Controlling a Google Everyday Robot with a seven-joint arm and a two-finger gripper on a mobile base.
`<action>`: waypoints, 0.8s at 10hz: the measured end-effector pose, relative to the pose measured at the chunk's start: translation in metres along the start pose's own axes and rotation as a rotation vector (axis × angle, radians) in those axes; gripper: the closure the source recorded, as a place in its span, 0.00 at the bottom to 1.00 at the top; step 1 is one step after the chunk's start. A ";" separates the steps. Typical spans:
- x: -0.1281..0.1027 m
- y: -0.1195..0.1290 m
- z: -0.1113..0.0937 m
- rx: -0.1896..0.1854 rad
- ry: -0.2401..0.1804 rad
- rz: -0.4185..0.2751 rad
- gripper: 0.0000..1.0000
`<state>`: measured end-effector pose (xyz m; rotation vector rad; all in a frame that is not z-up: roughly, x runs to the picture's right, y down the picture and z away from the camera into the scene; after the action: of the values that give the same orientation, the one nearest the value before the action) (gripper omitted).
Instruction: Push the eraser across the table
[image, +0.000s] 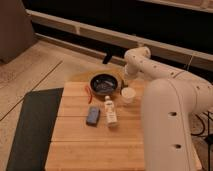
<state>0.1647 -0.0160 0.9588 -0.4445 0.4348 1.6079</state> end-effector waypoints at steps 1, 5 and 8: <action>-0.003 0.002 0.010 0.010 0.019 0.008 1.00; -0.001 0.014 0.038 -0.006 0.107 0.047 1.00; 0.016 0.012 0.051 0.025 0.232 0.082 1.00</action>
<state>0.1498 0.0237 0.9938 -0.6038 0.6553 1.6346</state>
